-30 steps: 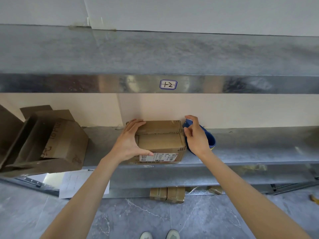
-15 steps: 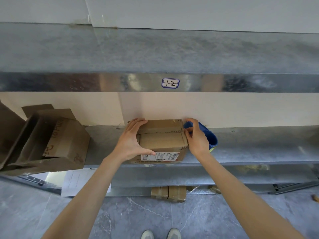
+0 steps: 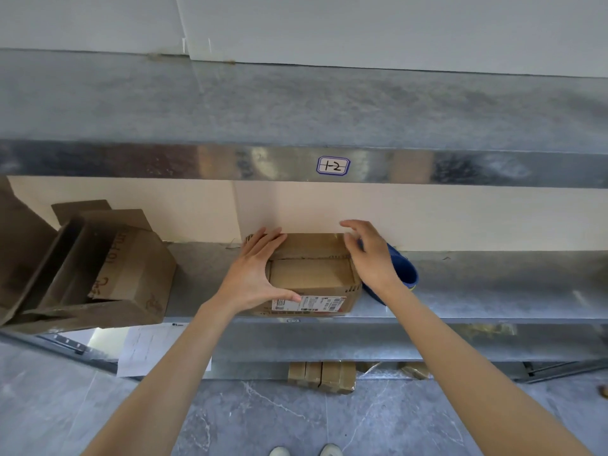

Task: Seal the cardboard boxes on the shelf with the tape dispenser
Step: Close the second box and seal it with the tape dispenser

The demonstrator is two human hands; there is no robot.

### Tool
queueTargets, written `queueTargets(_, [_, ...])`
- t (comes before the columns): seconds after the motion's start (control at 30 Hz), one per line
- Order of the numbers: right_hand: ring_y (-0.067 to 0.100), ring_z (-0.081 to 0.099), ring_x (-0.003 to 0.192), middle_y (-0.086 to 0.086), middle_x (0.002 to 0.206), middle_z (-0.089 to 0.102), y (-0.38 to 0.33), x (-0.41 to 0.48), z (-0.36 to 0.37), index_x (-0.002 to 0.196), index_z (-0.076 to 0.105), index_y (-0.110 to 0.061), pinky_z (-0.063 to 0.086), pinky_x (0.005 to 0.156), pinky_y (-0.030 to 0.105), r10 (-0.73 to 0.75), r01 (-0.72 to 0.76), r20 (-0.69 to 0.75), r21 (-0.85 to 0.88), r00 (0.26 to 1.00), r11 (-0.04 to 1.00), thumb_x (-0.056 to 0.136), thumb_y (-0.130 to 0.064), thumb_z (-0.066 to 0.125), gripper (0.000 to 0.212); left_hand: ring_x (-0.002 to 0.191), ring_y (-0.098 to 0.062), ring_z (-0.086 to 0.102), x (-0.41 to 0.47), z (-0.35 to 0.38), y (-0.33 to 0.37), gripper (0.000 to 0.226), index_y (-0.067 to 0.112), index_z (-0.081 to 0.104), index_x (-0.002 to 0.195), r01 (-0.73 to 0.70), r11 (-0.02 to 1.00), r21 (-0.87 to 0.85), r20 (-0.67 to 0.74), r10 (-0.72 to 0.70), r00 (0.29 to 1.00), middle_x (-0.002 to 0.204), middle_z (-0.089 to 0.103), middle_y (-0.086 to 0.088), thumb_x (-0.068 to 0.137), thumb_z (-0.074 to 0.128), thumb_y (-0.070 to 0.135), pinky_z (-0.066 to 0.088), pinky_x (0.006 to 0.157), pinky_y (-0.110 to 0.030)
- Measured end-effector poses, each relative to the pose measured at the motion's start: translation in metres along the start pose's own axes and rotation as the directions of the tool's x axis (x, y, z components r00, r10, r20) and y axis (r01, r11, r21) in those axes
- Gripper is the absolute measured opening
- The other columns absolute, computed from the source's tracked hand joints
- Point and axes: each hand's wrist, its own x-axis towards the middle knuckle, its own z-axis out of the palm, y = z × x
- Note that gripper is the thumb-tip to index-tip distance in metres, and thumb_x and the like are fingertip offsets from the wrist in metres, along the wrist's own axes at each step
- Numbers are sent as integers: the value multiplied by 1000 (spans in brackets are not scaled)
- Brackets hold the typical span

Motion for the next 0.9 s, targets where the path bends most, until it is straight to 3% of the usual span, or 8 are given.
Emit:
queueTargets(0.1, [4, 13, 149, -14, 157, 30, -3, -6, 11, 150, 37, -31, 17, 116, 24, -50, 79, 287, -93, 957, 992, 106, -41, 37, 45, 152, -5, -8, 0, 5, -4, 137, 29, 26, 156, -49, 994, 98, -35, 52, 998, 163, 13, 20, 43, 42, 105, -9, 124, -46])
queueTargets(0.2, [-3, -6, 149, -21, 162, 14, 4, -6, 15, 154, 22, -40, 7, 117, 25, -65, 151, 357, -217, 932, 965, 102, -56, 26, 55, 151, -6, -15, -1, 6, -7, 132, 29, 22, 157, -52, 995, 82, -37, 55, 998, 164, 8, 18, 50, 42, 103, -7, 124, -43])
queueTargets(0.33, [1, -10, 150, -20, 163, 7, 5, -4, 13, 154, 14, -48, 2, 117, 26, -87, 220, 396, -302, 914, 927, 96, -64, 22, 61, 149, 0, -17, 0, 6, -8, 113, 29, 19, 157, 1, 1000, 17, -39, 0, 999, 161, -1, 24, 69, 26, 98, -1, 122, -31])
queueTargets(0.47, [4, -9, 150, -21, 163, 8, 1, -6, 12, 151, 19, -52, 5, 115, 27, -84, 238, 422, -326, 903, 915, 93, -66, 29, 60, 152, -5, -2, 0, 7, -12, 92, 31, 27, 156, -35, 998, 49, -40, 37, 999, 161, 11, 22, 83, 16, 87, 8, 124, -35])
queueTargets(0.7, [4, -7, 149, -22, 161, 9, -2, -6, 9, 150, 24, -52, 14, 122, 40, -55, 244, 462, -360, 885, 900, 79, -81, 34, 76, 152, -10, 7, 1, 5, -12, 100, 30, 27, 156, -57, 990, 129, -1, 58, 998, 164, 17, 14, 79, 11, 90, 8, 124, -33])
queueTargets(0.8, [9, -12, 150, -19, 163, 4, -1, -6, 10, 150, 17, -53, -5, 123, 43, -137, 346, 462, -404, 876, 847, 79, -87, 20, 79, 153, -12, 3, 1, 3, -12, 103, 31, 20, 158, -70, 984, 165, 24, 67, 997, 165, 10, 13, 76, 12, 93, 0, 122, -30])
queueTargets(0.9, [11, -17, 150, -18, 164, 1, -2, -5, 8, 148, 17, -54, -20, 117, 38, -216, 475, 526, -426, 822, 770, 91, -73, 15, 60, 154, -14, -7, 0, 2, -14, 94, 41, 11, 156, -141, 966, 215, 66, 129, 989, 166, 0, 14, 78, 15, 93, -1, 123, -37])
